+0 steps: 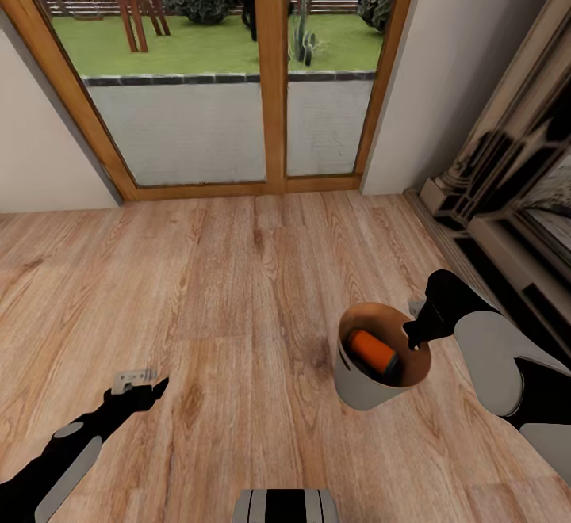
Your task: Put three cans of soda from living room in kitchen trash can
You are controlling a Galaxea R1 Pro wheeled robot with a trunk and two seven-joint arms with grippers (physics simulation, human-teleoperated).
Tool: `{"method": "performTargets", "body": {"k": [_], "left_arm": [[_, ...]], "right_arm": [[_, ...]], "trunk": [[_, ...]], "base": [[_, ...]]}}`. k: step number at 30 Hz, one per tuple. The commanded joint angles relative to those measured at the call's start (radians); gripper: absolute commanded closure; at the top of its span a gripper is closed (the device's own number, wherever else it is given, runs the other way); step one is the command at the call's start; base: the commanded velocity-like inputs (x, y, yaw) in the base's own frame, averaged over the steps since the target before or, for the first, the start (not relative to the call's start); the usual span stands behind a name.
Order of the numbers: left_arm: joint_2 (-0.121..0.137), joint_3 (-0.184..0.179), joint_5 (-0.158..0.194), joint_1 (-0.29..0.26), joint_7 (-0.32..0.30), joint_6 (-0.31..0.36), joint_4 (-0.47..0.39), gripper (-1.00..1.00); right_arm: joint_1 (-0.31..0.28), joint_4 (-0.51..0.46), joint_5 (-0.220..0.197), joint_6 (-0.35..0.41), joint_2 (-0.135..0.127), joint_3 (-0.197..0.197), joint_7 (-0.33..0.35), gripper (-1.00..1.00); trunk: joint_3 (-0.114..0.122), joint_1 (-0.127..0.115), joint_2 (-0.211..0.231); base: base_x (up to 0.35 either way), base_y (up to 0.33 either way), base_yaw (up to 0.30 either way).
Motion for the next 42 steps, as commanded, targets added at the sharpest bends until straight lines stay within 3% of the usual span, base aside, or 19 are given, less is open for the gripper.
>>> {"method": "performTargets", "body": {"k": [1,7,17,23,42], "left_arm": [[0.000,0.000,0.000,0.000,-0.001,0.000,0.002,-1.00],[0.000,-0.001,0.000,0.000,-0.002,0.000,0.007,-1.00],[0.000,-0.002,0.000,0.000,-0.003,-0.011,0.039,-1.00],[0.000,-0.002,-0.002,0.000,-0.004,-0.013,0.042,-1.00],[0.000,-0.003,-0.003,0.000,-0.004,-0.014,0.042,-1.00]], "right_arm": [[0.000,0.000,-0.014,0.008,0.000,-0.002,0.004,1.00],[0.000,-0.004,-0.014,0.008,0.000,-0.002,0.005,1.00],[0.000,-0.004,-0.014,0.008,-0.001,-0.002,0.005,1.00],[0.000,-0.004,-0.014,0.008,-0.001,-0.002,0.005,1.00],[0.000,-0.007,-0.014,0.008,-0.015,-0.002,0.005,1.00]], "trunk": [[0.000,0.000,0.000],[-0.012,0.015,-0.028],[-0.012,0.015,-0.028],[-0.031,0.038,-0.070],[-0.044,0.054,-0.098]], "base": [[0.000,0.000,0.000],[0.000,0.000,0.000],[0.000,0.000,0.000],[0.000,0.000,0.000],[0.000,0.000,0.000]]}}
